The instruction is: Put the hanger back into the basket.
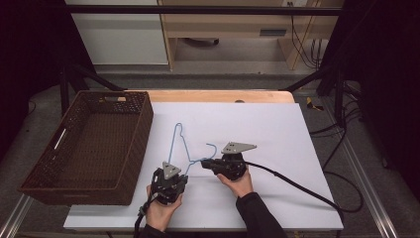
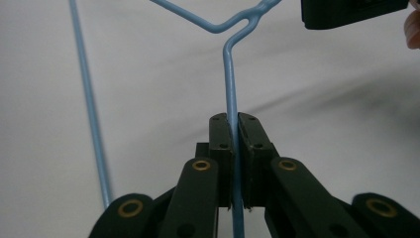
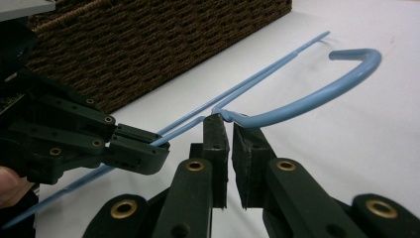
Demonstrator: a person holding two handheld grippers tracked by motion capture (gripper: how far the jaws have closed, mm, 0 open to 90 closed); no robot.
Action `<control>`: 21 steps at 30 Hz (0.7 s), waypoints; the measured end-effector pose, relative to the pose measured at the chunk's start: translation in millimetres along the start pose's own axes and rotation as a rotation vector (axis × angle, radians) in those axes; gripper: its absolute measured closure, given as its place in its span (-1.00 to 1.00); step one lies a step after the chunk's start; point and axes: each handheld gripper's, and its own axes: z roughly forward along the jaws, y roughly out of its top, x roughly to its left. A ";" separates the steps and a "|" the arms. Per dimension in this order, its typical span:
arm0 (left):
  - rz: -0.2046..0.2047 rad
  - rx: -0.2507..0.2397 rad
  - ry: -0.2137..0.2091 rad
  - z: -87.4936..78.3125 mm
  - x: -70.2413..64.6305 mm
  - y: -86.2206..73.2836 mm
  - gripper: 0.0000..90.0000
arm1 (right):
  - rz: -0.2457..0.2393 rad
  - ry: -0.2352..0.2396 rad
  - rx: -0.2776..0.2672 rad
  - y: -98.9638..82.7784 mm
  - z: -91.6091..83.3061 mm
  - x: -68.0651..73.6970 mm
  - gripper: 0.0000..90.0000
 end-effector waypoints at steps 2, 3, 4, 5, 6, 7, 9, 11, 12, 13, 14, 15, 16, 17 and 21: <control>-0.002 -0.012 0.014 -1.9 -0.7 -0.1 0.93 | -0.009 -0.012 -0.007 1.7 -3.8 2.0 0.80; 0.004 -0.022 0.025 -3.2 -1.0 0.2 0.93 | -0.009 -0.012 -0.007 1.7 -3.8 2.0 0.80; 0.006 -0.033 0.032 -5.6 -0.8 0.5 0.93 | -0.013 -0.015 -0.007 2.2 -5.3 3.0 0.79; 0.005 -0.042 0.035 -7.0 -0.3 0.8 0.93 | -0.017 -0.021 -0.005 2.8 -7.4 4.4 0.77; 0.003 -0.052 0.038 -9.3 0.6 1.3 0.93 | -0.024 -0.026 -0.004 3.1 -8.7 5.3 0.75; 0.002 -0.061 0.042 -11.9 1.8 2.0 0.93 | -0.029 -0.029 -0.002 3.5 -10.8 6.7 0.73; -0.001 -0.077 0.045 -17.6 4.4 4.1 0.93 | -0.044 -0.041 -0.001 4.9 -16.4 9.2 0.67; -0.004 -0.096 0.043 -23.9 6.3 6.9 0.94 | -0.054 -0.056 -0.008 6.2 -22.1 10.2 0.60; -0.003 -0.104 0.040 -27.1 6.8 8.7 0.94 | -0.054 -0.060 -0.013 7.1 -26.0 10.7 0.59; -0.002 -0.113 0.036 -30.2 7.0 10.5 0.94 | -0.058 -0.064 -0.023 8.0 -30.3 10.9 0.58; 0.007 -0.117 0.028 -33.7 7.7 12.6 0.94 | -0.068 -0.082 -0.031 10.0 -38.8 10.9 0.53; 0.006 -0.128 0.019 -37.8 7.8 15.3 0.94 | -0.068 -0.082 -0.031 10.0 -38.8 10.9 0.53; 0.007 -0.136 0.016 -40.0 7.7 17.0 0.94 | -0.085 -0.097 -0.027 11.1 -44.2 11.1 0.49; 0.018 -0.137 0.009 -43.1 8.3 19.6 0.94 | -0.091 -0.104 -0.027 11.5 -47.8 11.4 0.46; 0.021 -0.158 -0.051 -50.9 10.4 32.1 0.94 | -0.087 -0.124 -0.039 12.0 -69.9 7.1 0.28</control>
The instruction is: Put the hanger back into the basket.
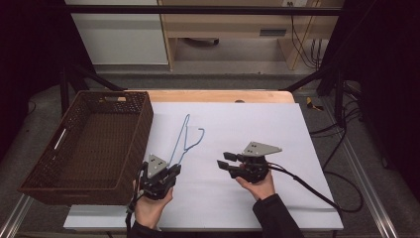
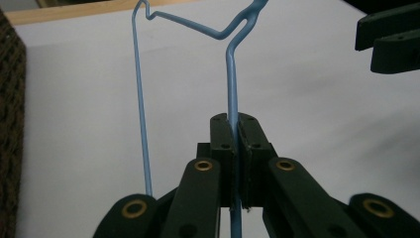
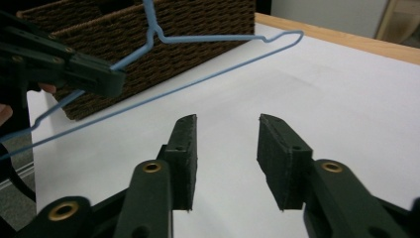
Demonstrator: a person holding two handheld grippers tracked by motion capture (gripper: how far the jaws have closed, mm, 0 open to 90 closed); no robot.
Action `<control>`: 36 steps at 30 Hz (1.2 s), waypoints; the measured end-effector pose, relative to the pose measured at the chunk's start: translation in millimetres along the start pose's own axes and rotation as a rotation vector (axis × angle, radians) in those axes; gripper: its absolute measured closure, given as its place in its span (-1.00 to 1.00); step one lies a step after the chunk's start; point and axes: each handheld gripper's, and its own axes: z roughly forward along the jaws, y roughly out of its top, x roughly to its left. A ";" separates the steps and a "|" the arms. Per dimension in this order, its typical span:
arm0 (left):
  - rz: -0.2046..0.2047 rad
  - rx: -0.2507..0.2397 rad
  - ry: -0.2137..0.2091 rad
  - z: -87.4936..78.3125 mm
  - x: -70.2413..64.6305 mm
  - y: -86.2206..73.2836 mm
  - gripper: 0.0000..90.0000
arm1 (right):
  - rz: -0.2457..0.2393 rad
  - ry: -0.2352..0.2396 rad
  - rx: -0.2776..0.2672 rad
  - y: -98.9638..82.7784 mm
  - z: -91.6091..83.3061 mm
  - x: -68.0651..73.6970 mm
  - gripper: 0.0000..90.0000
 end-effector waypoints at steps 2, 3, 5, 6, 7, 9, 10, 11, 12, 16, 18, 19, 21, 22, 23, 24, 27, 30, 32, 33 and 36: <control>0.015 -0.005 -0.013 -2.2 -0.2 6.7 0.94 | 0.007 -0.021 -0.012 -0.1 -11.2 -5.4 0.21; 0.022 -0.009 -0.020 -3.1 -0.6 9.9 0.94 | 0.010 -0.034 -0.017 -0.3 -16.9 -8.0 0.16; 0.037 -0.011 -0.037 -4.6 -0.3 16.5 0.94 | 0.010 -0.061 -0.029 -1.5 -28.6 -13.0 0.10; 0.041 -0.015 -0.047 -5.1 0.0 19.9 0.93 | 0.013 -0.071 -0.035 -2.4 -34.4 -15.4 0.05; 0.046 -0.014 -0.056 -5.7 0.2 23.3 0.94 | 0.018 -0.082 -0.041 -3.5 -40.2 -17.6 0.00; 0.060 -0.019 -0.072 -7.3 -0.2 30.0 0.94 | 0.029 -0.110 -0.061 -6.7 -55.9 -23.5 -0.10; 0.066 -0.017 -0.080 -8.2 -0.6 33.5 0.94 | 0.029 -0.110 -0.061 -6.7 -55.9 -23.5 -0.10; 0.074 -0.016 -0.084 -9.0 -1.2 37.0 0.94 | 0.038 -0.128 -0.069 -8.6 -63.6 -27.4 -0.18; 0.079 -0.020 -0.089 -9.2 -2.2 40.4 0.94 | 0.038 -0.128 -0.069 -8.6 -63.6 -27.4 -0.18; 0.113 -0.016 -0.130 -11.8 -3.0 54.6 0.94 | 0.035 -0.167 -0.074 -11.7 -74.9 -33.0 -0.33; 0.130 -0.009 -0.150 -12.7 -3.7 60.7 0.94 | 0.039 -0.183 -0.078 -12.7 -80.2 -34.8 -0.40; 0.138 -0.005 -0.157 -13.0 -4.4 63.5 0.94 | 0.037 -0.186 -0.079 -13.1 -81.7 -35.6 -0.42; 0.151 0.002 -0.171 -14.1 -5.4 68.6 0.94 | 0.037 -0.195 -0.078 -14.2 -84.9 -37.0 -0.44; 0.152 0.004 -0.184 -14.5 -5.8 70.9 0.94 | 0.036 -0.200 -0.076 -14.9 -86.3 -37.4 -0.46; 0.161 0.006 -0.196 -14.7 -5.8 73.2 0.94 | 0.040 -0.209 -0.074 -15.9 -88.7 -38.5 -0.48; 0.168 0.010 -0.211 -14.9 -6.5 75.8 0.94 | 0.040 -0.209 -0.074 -15.9 -88.7 -38.5 -0.48; 0.191 0.021 -0.224 -15.1 -5.9 79.1 0.94 | 0.039 -0.220 -0.075 -16.9 -91.9 -40.4 -0.52; 0.197 0.021 -0.240 -17.6 -2.4 81.8 0.94 | 0.034 -0.223 -0.069 -17.9 -94.0 -41.4 -0.53; 0.207 0.019 -0.243 -19.6 -0.1 83.4 0.94 | 0.038 -0.228 -0.068 -18.6 -94.7 -42.2 -0.53; 0.216 0.018 -0.243 -20.7 1.1 84.3 0.94 | 0.035 -0.228 -0.066 -18.9 -94.8 -42.7 -0.54; 0.242 0.025 -0.235 -23.6 3.9 86.7 0.94 | 0.033 -0.226 -0.061 -19.5 -94.8 -42.9 -0.54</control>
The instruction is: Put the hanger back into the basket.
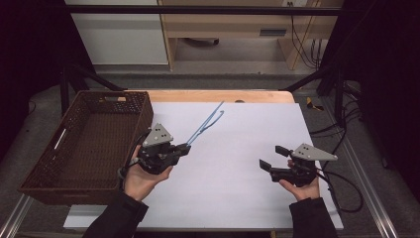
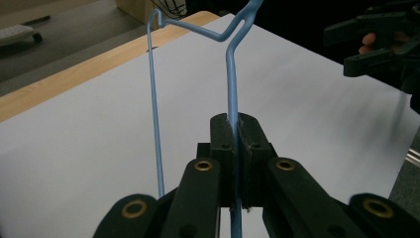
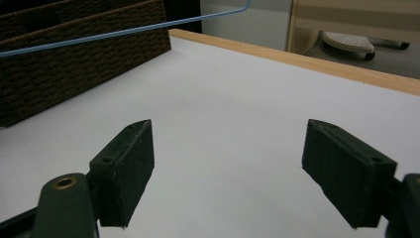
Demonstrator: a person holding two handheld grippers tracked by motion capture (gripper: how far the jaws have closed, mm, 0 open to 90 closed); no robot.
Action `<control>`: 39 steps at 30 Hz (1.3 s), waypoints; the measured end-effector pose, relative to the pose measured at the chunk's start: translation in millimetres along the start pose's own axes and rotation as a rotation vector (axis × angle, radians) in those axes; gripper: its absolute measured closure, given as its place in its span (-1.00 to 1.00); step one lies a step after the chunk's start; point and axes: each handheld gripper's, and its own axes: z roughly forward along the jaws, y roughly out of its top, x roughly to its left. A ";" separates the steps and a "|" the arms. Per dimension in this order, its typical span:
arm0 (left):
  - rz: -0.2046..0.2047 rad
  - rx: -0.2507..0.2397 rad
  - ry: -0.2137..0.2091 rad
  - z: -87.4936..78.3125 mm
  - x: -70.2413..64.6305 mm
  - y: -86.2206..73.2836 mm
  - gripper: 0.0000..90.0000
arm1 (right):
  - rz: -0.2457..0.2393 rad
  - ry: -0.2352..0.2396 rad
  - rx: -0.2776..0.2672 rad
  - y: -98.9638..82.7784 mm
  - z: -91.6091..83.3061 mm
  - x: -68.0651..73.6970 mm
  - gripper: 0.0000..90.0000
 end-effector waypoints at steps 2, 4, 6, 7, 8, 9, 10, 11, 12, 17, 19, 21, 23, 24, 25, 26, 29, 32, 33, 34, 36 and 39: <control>0.010 0.000 0.000 -4.1 2.0 1.1 0.94 | 0.001 0.003 0.001 -0.1 0.3 0.2 -0.55; 0.012 -0.004 -0.007 -9.6 5.2 2.3 0.94 | -0.002 0.002 0.002 -0.1 0.3 -0.1 -0.55; 0.016 -0.008 -0.011 -15.5 8.3 3.1 0.94 | -0.006 0.001 -0.001 0.1 -0.1 -0.5 -0.55; 0.021 -0.009 -0.010 -18.3 9.8 3.2 0.94 | -0.003 0.000 -0.002 0.4 -0.5 -0.6 -0.56; 0.027 -0.006 -0.011 -21.0 11.6 3.4 0.94 | 0.001 -0.003 -0.002 0.5 -1.1 -0.6 -0.56; 0.031 -0.005 -0.012 -23.7 13.5 3.6 0.94 | -0.002 -0.003 -0.004 0.6 -1.6 -1.0 -0.55; 0.032 -0.002 -0.012 -26.3 15.8 3.9 0.94 | -0.003 -0.004 -0.005 0.7 -2.0 -1.3 -0.55; 0.031 0.000 -0.011 -28.7 18.1 4.3 0.94 | -0.001 -0.007 -0.007 0.7 -2.2 -1.5 -0.56; 0.033 0.002 -0.007 -31.3 20.6 4.6 0.94 | 0.000 -0.008 -0.007 0.5 -2.3 -1.9 -0.56; 0.034 -0.002 0.005 -46.1 33.3 5.4 0.94 | -0.004 -0.013 -0.001 -0.3 -2.0 -2.9 -0.56; 0.031 -0.010 0.005 -52.4 37.6 6.0 0.94 | -0.002 -0.013 -0.004 -0.2 -2.2 -2.9 -0.56; 0.020 -0.029 -0.007 -60.8 43.3 7.6 0.94 | -0.004 -0.013 -0.003 -0.2 -2.6 -3.2 -0.56; 0.021 -0.039 -0.008 -69.0 47.9 10.1 0.94 | 0.004 -0.014 -0.002 -0.2 -3.2 -3.1 -0.56; 0.025 -0.041 -0.010 -72.8 50.3 11.6 0.94 | 0.004 -0.015 -0.002 -0.1 -3.5 -3.3 -0.56; 0.036 -0.043 -0.003 -77.0 52.7 13.1 0.94 | 0.002 -0.015 -0.003 -0.1 -3.6 -3.6 -0.56; 0.037 -0.041 0.000 -79.3 54.4 14.0 0.94 | -0.001 -0.015 -0.005 -0.1 -3.9 -3.9 -0.56; 0.048 -0.037 0.012 -86.1 61.3 15.9 0.94 | 0.000 -0.016 -0.006 0.1 -4.5 -4.1 -0.56; 0.045 -0.041 0.014 -91.8 70.2 15.3 0.94 | -0.001 -0.017 -0.007 0.3 -5.5 -4.5 -0.56; 0.035 -0.050 0.015 -92.7 72.6 14.8 0.94 | 0.001 -0.016 -0.011 0.4 -5.9 -4.6 -0.56; 0.033 -0.052 0.019 -94.0 75.6 14.3 0.94 | 0.003 -0.019 -0.014 0.6 -6.2 -4.8 -0.56; 0.024 -0.051 0.023 -96.0 82.1 13.0 0.94 | 0.006 -0.020 -0.015 0.7 -7.1 -5.2 -0.56; 0.015 -0.053 0.027 -99.1 90.9 10.9 0.94 | 0.005 -0.021 -0.016 0.5 -7.2 -5.6 -0.57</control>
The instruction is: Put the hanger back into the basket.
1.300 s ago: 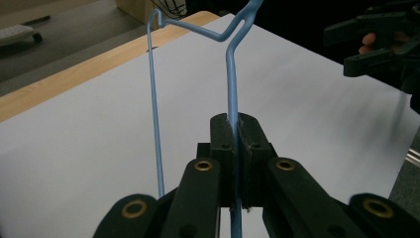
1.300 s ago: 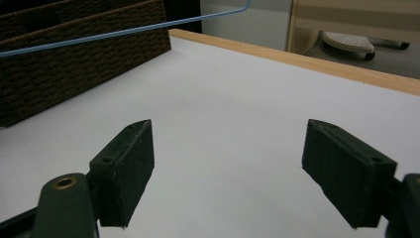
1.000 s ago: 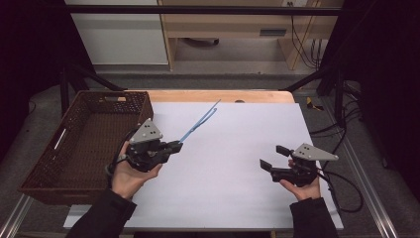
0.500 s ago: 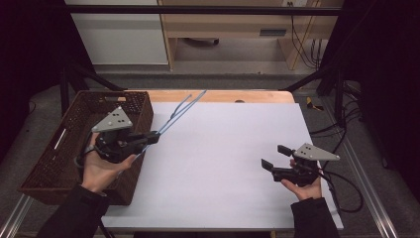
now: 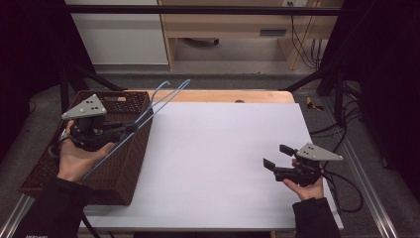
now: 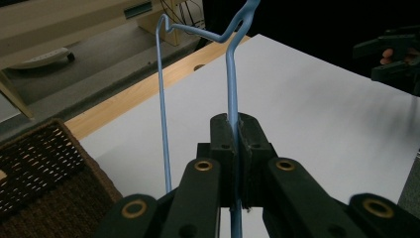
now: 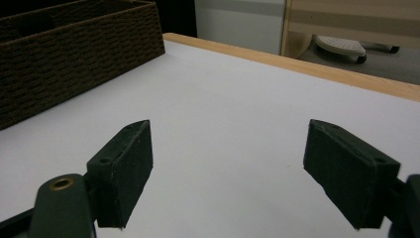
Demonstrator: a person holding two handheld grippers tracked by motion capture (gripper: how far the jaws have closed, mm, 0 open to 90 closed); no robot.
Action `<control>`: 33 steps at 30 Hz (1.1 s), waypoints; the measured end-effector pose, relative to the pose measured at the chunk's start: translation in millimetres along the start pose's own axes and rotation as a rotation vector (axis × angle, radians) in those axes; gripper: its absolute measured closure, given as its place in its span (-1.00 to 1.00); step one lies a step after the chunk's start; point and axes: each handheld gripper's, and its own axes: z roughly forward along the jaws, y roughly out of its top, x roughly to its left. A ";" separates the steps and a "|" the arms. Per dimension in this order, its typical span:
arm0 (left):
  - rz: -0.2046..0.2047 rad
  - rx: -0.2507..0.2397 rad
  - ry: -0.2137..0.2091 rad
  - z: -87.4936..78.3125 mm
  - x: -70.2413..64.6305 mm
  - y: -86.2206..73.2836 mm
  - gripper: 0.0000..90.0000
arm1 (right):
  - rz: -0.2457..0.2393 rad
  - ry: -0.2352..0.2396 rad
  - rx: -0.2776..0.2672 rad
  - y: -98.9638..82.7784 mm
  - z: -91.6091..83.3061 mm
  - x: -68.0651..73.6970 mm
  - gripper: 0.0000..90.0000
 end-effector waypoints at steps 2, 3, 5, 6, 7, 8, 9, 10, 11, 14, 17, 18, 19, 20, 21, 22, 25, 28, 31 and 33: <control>-0.004 -0.004 0.002 -2.4 5.6 -1.6 0.94 | -0.002 0.001 0.001 -0.2 0.2 -0.1 -0.57; -0.006 -0.006 0.008 -3.9 8.7 -2.5 0.94 | -0.002 0.001 0.003 -0.2 0.3 -0.1 -0.57; -0.016 -0.004 0.018 -7.3 15.1 -4.4 0.94 | -0.006 0.001 0.003 -0.2 0.2 -0.3 -0.57; -0.022 -0.006 0.024 -9.1 18.1 -5.6 0.94 | -0.003 0.001 0.002 -0.1 0.1 -0.3 -0.57; -0.026 -0.007 0.029 -11.2 21.7 -7.0 0.94 | 0.000 -0.002 0.002 -0.1 0.0 -0.1 -0.57; -0.032 -0.011 0.031 -13.0 24.9 -8.5 0.94 | -0.001 -0.002 0.001 0.0 -0.2 -0.3 -0.58; -0.036 -0.012 0.037 -16.0 30.0 -10.9 0.94 | -0.002 -0.003 0.002 0.1 -0.5 -0.4 -0.58; -0.043 -0.014 0.040 -17.1 32.3 -12.2 0.93 | -0.002 -0.004 0.002 0.1 -0.6 -0.6 -0.59; -0.044 -0.012 0.045 -18.4 34.9 -13.3 0.94 | -0.001 -0.005 0.003 0.2 -0.7 -0.6 -0.60; -0.059 -0.009 0.057 -22.7 44.7 -18.7 0.93 | 0.000 -0.007 0.009 0.1 -0.9 -1.1 -0.64; -0.067 -0.002 0.067 -26.6 53.3 -24.6 0.93 | -0.002 -0.007 0.010 -0.2 -0.7 -1.6 -0.66; -0.067 0.001 0.071 -28.1 57.0 -27.1 0.93 | -0.002 -0.007 0.010 -0.2 -0.7 -1.6 -0.66; -0.071 0.002 0.072 -28.9 58.9 -28.8 0.93 | -0.005 -0.006 0.010 -0.2 -0.5 -1.7 -0.67; -0.070 0.005 0.077 -29.8 61.9 -31.1 0.94 | -0.003 -0.008 0.010 -0.1 -0.4 -1.6 -0.69; -0.076 0.009 0.078 -30.4 64.9 -33.5 0.93 | -0.001 -0.010 0.012 -0.1 -0.3 -1.6 -0.72; -0.084 0.013 0.083 -30.6 67.4 -36.1 0.93 | -0.001 -0.011 0.014 -0.1 -0.1 -1.7 -0.73; -0.099 0.023 0.093 -31.2 75.5 -44.2 0.93 | -0.002 -0.013 0.013 0.1 -0.9 -1.8 -0.77; -0.117 0.029 0.097 -32.5 84.0 -53.1 0.93 | -0.008 -0.013 0.012 0.2 -1.5 -2.1 -0.80; -0.120 0.043 0.100 -33.6 89.4 -60.1 0.94 | -0.006 -0.018 0.017 0.2 -1.4 -2.2 -0.82; -0.121 0.053 0.101 -34.2 92.8 -64.9 0.93 | -0.006 -0.021 0.020 0.0 -1.0 -2.1 -0.83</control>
